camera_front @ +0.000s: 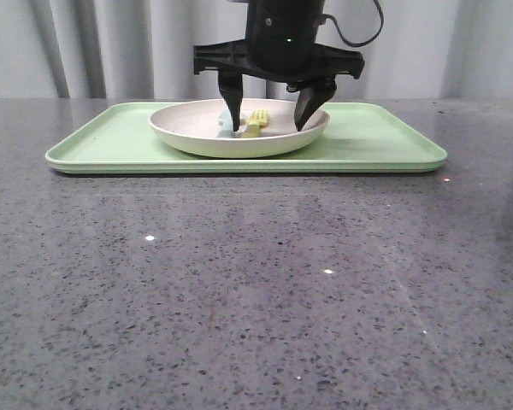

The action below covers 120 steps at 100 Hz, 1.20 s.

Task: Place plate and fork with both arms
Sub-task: 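Lower the right gripper over the yellow fork on the plate, then close the right gripper on the yellow fork handle and lift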

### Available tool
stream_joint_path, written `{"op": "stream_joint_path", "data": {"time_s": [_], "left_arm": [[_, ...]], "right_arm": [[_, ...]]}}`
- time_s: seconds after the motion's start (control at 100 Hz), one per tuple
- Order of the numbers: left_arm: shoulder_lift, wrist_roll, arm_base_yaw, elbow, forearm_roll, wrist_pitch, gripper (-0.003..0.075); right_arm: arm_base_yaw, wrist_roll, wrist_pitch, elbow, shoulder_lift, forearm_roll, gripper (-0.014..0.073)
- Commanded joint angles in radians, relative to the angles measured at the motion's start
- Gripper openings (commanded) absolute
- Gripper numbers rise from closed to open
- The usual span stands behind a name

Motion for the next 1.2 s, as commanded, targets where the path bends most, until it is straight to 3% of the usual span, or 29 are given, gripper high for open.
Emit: {"op": "stream_joint_path", "data": {"time_s": [0.0, 0.45, 0.85, 0.97, 1.19], "left_arm": [[0.004, -0.010, 0.001, -0.028, -0.004, -0.070, 0.0482], [0.004, -0.010, 0.001, -0.028, -0.004, -0.070, 0.0482], [0.004, -0.010, 0.001, -0.028, -0.004, -0.070, 0.0482], [0.004, -0.010, 0.001, -0.028, -0.004, -0.070, 0.0482], [0.004, -0.010, 0.001, -0.028, -0.004, -0.070, 0.0482]], "right_arm": [[-0.003, 0.004, -0.038, -0.035, -0.051, -0.032, 0.0540], [-0.003, 0.004, -0.019, -0.035, -0.032, -0.032, 0.0523], [-0.003, 0.004, -0.018, -0.035, -0.032, -0.027, -0.0029], [-0.003, 0.004, -0.018, -0.035, -0.032, -0.022, -0.0092], [-0.003, 0.004, -0.016, -0.035, -0.046, -0.022, -0.0100]]}}
